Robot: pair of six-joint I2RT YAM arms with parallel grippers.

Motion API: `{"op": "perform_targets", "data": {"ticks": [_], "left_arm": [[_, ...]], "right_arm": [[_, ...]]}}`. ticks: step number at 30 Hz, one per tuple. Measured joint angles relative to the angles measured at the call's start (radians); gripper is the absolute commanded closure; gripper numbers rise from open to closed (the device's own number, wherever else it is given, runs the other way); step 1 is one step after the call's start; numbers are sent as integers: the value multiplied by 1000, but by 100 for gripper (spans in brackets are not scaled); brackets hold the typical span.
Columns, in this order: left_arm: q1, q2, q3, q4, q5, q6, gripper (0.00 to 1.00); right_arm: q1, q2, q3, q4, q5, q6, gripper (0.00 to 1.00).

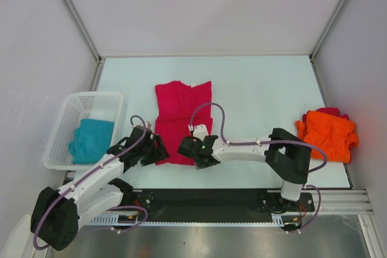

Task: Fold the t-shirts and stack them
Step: Grab one side of the 2/3 rectangular tshirt with both arms, then fold the long partially folded tshirt into a neat square

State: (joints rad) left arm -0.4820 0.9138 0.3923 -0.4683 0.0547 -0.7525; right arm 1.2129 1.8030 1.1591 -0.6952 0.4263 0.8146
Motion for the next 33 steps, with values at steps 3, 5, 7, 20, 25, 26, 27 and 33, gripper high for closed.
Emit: {"op": "perform_targets", "data": {"ticks": [3,5,7,20,25,26,27,33], "left_arm": [[0,12,-10,20,-3,0,51],[0,26,-15,40,-5,-3,68],[1,47,-21,63,-6,-7,79],[0,47,-32,103,29,-6,100],[-45,-75,-18,1,69,-27,100],[-67,-108,-15,-21,83,-40,99],[-89,-142,-13,-46,94,-55,99],[-132,-314,44,-230,123,-112,98]], "right_arm": [[-8,3,-6,23,-12,-4,57],[-13,4,-8,38,-24,-11,73],[-16,5,-13,63,-44,-20,96],[-7,-34,-55,124,-67,-34,100],[51,-123,-66,45,-43,5,100],[71,-149,-66,24,-39,21,100],[92,-176,-66,2,-35,36,100],[204,-253,-45,-131,-28,129,100]]}}
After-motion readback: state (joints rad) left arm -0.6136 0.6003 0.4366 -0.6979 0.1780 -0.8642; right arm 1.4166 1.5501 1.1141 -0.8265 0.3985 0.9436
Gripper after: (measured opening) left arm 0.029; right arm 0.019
